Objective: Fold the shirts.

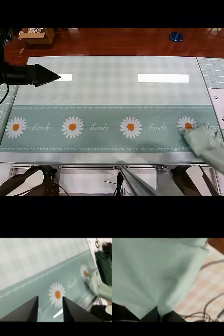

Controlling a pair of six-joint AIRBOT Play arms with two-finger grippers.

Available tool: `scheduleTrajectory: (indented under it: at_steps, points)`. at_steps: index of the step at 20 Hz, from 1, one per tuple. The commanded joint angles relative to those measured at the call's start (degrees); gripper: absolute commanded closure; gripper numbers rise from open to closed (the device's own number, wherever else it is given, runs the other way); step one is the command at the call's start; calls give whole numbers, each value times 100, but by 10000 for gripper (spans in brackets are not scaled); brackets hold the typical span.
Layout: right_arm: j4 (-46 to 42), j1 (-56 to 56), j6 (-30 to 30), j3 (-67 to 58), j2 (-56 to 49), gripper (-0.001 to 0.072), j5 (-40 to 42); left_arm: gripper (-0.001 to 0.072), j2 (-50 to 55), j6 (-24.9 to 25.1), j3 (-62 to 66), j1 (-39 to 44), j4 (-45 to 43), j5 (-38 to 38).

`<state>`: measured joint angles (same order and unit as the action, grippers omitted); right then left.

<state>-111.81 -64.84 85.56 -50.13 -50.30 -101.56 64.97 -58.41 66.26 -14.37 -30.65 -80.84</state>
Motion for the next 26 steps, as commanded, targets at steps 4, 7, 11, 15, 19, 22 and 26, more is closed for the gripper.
scheduleTrajectory:
  at_steps: [4,7,11,15,19,22,26]
  points:
    - [-1137,-1591,15,935,435,689,299,320,2,24,-2,-168,-4,444]
    - [-1248,-1672,-535,962,483,574,588,320,4,26,-2,-168,-9,485]
    - [-1106,-1563,-673,901,481,168,1576,318,26,144,-2,-166,-15,898]
    - [905,144,-951,-129,459,184,3738,309,269,675,0,-26,-70,1827]
    - [1996,3121,-669,-1655,-420,184,4457,309,807,149,302,1060,-1950,2184]
    - [2806,5027,-367,-2199,-1285,163,4179,28,946,-1047,715,2181,-3917,2192]
    - [3904,6332,-337,-2229,-2013,101,3810,-13,946,-2033,907,2986,-5560,2035]
